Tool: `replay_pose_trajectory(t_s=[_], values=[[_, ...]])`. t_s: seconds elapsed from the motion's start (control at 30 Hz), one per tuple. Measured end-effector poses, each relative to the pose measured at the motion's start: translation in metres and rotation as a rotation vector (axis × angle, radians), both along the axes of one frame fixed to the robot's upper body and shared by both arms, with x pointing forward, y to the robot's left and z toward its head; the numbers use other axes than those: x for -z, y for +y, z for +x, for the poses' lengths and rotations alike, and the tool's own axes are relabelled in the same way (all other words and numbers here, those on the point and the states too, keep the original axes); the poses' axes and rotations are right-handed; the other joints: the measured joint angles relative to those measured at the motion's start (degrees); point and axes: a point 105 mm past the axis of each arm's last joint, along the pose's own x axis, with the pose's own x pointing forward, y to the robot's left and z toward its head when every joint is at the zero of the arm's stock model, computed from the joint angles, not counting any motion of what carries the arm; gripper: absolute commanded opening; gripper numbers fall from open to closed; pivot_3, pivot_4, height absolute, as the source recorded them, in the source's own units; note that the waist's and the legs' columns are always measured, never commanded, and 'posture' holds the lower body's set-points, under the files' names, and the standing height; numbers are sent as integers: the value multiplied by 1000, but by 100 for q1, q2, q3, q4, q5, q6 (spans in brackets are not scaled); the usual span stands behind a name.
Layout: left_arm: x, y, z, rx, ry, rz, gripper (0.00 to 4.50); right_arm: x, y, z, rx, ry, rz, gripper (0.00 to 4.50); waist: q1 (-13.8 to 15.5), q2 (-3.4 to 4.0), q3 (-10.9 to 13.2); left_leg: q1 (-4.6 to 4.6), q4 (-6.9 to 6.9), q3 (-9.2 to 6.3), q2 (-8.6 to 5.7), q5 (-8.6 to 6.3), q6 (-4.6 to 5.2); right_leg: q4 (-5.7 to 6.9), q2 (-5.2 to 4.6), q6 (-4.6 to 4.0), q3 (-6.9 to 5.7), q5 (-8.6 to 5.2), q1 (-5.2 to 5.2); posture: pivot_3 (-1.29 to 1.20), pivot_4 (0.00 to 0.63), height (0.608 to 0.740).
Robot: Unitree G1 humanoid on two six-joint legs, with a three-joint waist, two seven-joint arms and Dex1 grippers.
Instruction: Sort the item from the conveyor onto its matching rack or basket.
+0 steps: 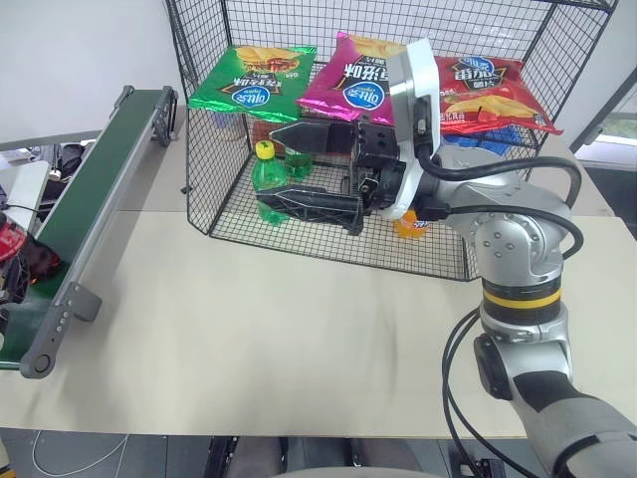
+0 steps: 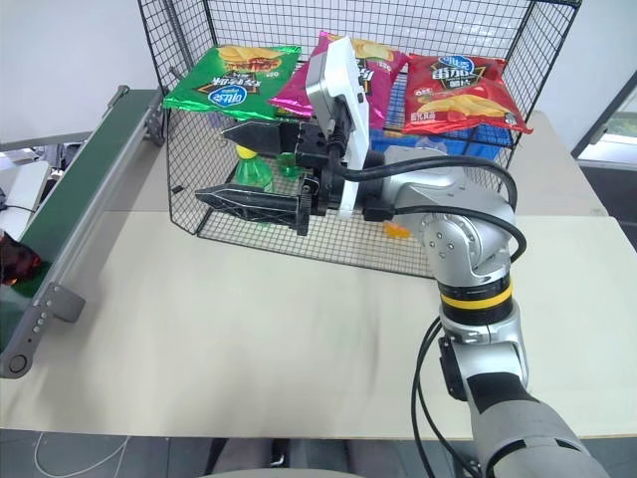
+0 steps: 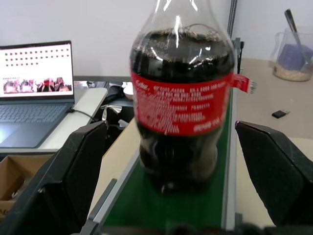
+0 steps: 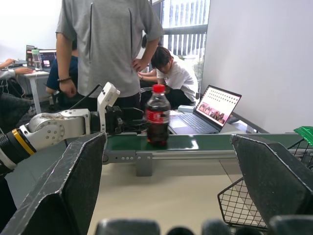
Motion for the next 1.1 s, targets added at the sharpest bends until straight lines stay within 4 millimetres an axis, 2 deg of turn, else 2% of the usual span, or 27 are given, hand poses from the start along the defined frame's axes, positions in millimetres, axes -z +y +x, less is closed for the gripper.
replay_pose_trajectory(t_s=[0.17,0.23,0.3,0.33,0.6,0.7,0.8,0.87,0.97,1.1], values=[[2,4,-1,-19,7,5,4450,-1,0,-1,0,-4,1,4500,2,0,0,0,0,-1,0,0,0,0,-2,0,0,0,0,0,150,740],[1,5,-3,-28,-1,11,3912,-1,0,-1,-1,-4,2,4500,1,0,0,0,0,-1,0,0,0,-1,-7,-1,0,0,0,0,150,740],[1,7,-6,-39,-6,5,3184,-1,1,-1,-2,-4,2,4500,1,0,0,1,-2,-1,0,0,0,-1,-8,-1,0,0,0,0,150,740],[1,8,-8,-42,-10,-2,3061,-1,1,-1,-2,-4,2,4500,4,0,0,1,-2,-2,0,0,0,-1,-10,-1,-1,0,0,0,150,740],[1,5,-12,-29,-8,-14,3061,1,-1,0,5,-4,-4,4500,12,-1,0,-1,-2,-5,0,0,0,-2,-12,-1,-4,0,0,0,150,740],[-6,-6,-5,23,6,-11,3061,6,-7,3,32,-5,-16,4500,30,-19,1,-5,-2,-9,-1,0,0,-5,-13,-1,-8,0,1,0,150,740],[-21,-29,11,136,7,22,3061,11,-11,4,52,-15,-19,4500,41,-22,2,-8,-2,-12,-2,0,0,-7,-14,-1,-9,0,1,0,150,740],[-35,-53,27,254,-1,44,3061,13,-16,2,68,-42,-21,4500,49,-22,2,-7,-2,-14,-2,0,-1,-7,-13,-1,-10,0,4,0,150,740],[-48,-107,54,488,4,85,3061,20,-26,-2,108,-55,-29,4500,61,-20,3,-8,-3,-10,-6,0,-1,-11,-13,-1,-7,0,6,0,150,740],[-50,-186,85,802,13,94,3061,38,-50,-2,258,-52,-88,4500,94,-18,5,-13,-2,-4,-16,0,-1,-15,0,1,-10,0,6,0,150,740]])
